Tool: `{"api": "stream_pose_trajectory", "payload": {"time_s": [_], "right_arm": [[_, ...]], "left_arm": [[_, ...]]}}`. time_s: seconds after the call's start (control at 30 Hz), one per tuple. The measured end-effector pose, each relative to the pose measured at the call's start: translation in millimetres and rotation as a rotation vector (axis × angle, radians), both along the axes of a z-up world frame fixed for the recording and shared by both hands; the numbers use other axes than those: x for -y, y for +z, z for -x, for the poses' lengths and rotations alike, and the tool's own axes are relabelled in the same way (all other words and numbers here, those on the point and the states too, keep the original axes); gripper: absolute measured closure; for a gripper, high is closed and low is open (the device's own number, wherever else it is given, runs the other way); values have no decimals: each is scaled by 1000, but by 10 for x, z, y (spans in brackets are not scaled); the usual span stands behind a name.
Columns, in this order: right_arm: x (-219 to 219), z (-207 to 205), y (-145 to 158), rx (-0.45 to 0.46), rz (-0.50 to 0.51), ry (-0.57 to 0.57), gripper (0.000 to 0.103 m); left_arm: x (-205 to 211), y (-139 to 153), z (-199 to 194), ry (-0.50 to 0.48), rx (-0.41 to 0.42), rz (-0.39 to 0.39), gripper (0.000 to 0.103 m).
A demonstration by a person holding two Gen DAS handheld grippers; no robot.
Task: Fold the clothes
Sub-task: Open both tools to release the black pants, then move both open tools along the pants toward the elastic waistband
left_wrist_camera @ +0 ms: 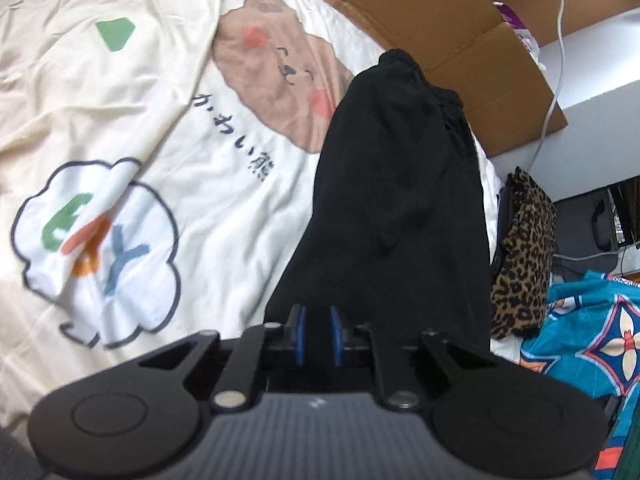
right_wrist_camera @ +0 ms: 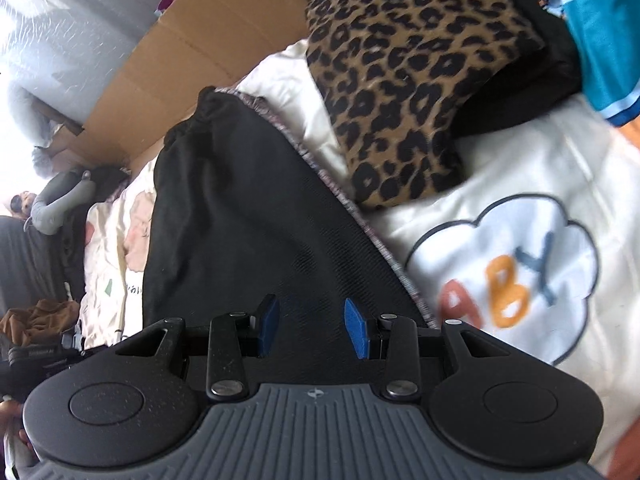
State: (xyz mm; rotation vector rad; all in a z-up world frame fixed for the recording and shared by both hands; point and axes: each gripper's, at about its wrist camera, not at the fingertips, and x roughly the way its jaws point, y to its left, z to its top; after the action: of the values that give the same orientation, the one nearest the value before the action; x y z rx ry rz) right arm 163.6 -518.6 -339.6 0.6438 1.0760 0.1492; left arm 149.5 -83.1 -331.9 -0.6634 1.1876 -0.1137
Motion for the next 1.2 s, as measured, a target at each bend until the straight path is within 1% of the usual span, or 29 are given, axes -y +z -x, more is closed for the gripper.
{"api": "stream_pose_trajectory", "payload": {"time_s": [0.07, 0.17, 0.37, 0.4, 0.47, 0.5, 0.6, 0.63, 0.67, 0.7, 0.77, 0.83, 0.97, 1.03, 1.1, 1.2], "right_arm": [[-39, 7, -48, -12, 4, 10, 60], [-50, 23, -119, -35, 15, 8, 60], [26, 57, -240, -81, 58, -23, 60], [45, 67, -256, -88, 59, -29, 60], [79, 83, -285, -96, 61, -36, 60], [92, 90, -292, -101, 66, -40, 60], [144, 107, -301, -110, 80, -60, 60], [158, 115, -299, -112, 82, -69, 60], [169, 120, -301, -115, 85, -75, 60], [178, 121, -305, -118, 89, -79, 60], [184, 127, -304, -120, 92, -80, 60], [183, 132, -290, -120, 98, -77, 60], [180, 138, -231, -117, 110, -74, 60], [178, 131, -200, -110, 118, -72, 60], [174, 114, -174, -102, 119, -70, 60], [157, 55, -132, -82, 117, -51, 59]], "left_arm": [[25, -59, -14, -1, 9, 14, 95], [48, -176, -16, -11, 12, 19, 95], [25, -541, -4, 45, -55, -5, 95], [21, -602, -1, 54, -66, -9, 99], [12, -703, -1, 72, -84, -15, 100], [3, -693, -9, 76, -82, -18, 100], [-29, -599, -15, 90, -43, -66, 100], [-53, -565, -10, 102, -30, -77, 97], [-89, -541, -8, 120, -22, -80, 94], [-126, -518, -6, 139, -13, -84, 89], [-189, -483, -11, 164, 0, -73, 88], [-214, -440, -22, 168, 16, -60, 88], [-111, -317, -135, 99, 58, -77, 86], [-53, -268, -216, 74, 79, -82, 78], [-9, -239, -327, 53, 95, -82, 74], [80, -206, -466, 22, 113, -101, 73]]}}
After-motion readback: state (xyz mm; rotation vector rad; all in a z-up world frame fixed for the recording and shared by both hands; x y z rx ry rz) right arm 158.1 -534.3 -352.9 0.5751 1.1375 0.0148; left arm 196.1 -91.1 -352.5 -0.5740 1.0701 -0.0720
